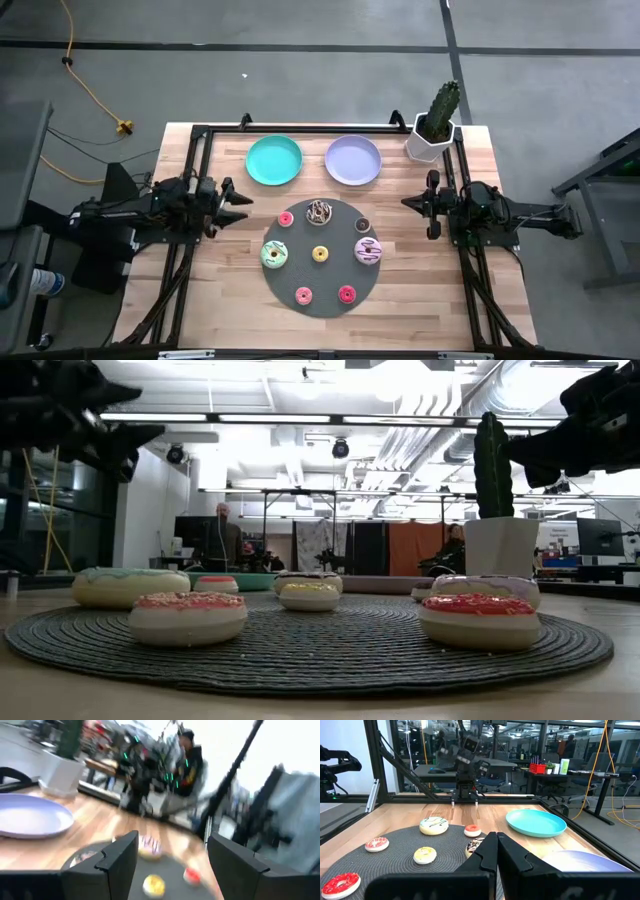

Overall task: Pick & Place donuts
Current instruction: Put the small orange donut on the green plate

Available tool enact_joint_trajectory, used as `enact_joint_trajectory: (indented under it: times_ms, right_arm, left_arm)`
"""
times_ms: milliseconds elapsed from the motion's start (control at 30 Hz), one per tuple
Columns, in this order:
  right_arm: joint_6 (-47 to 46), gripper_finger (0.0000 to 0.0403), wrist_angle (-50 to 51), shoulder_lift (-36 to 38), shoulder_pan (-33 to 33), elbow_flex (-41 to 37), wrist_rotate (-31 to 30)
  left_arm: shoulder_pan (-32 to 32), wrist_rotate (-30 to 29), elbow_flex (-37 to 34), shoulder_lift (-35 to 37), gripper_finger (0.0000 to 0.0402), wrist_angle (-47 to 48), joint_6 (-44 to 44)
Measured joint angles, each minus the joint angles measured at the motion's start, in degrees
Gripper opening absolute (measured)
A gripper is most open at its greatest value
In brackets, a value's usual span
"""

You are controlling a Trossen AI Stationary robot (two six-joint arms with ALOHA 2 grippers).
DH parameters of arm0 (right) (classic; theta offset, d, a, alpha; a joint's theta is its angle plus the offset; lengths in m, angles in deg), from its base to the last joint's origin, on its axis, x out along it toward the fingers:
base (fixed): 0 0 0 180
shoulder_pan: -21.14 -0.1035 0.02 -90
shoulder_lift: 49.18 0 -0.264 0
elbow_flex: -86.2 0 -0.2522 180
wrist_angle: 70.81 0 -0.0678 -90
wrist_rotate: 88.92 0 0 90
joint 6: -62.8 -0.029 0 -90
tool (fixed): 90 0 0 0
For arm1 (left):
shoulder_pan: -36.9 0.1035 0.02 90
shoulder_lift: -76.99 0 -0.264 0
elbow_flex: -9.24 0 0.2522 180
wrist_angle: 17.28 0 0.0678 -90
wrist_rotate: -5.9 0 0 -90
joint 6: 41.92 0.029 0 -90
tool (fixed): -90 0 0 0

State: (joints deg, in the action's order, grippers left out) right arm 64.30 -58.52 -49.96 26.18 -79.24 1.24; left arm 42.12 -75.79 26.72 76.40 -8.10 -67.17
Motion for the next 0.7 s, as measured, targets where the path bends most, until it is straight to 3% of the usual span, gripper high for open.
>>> enact_joint_trajectory:
  times_ms: [300,700]
  right_arm:
    - [0.01,0.0000,-0.02,0.00,0.01,-0.01,0.00]
    - [0.00,0.0000,-0.02,-0.01,0.01,-0.01,0.00]
  left_arm:
    - [0.00,-10.38,3.37,-0.04,0.0230,0.14,-17.73]
    - [0.00,-22.68,8.33,-0.99,0.0230,0.53,-18.15]
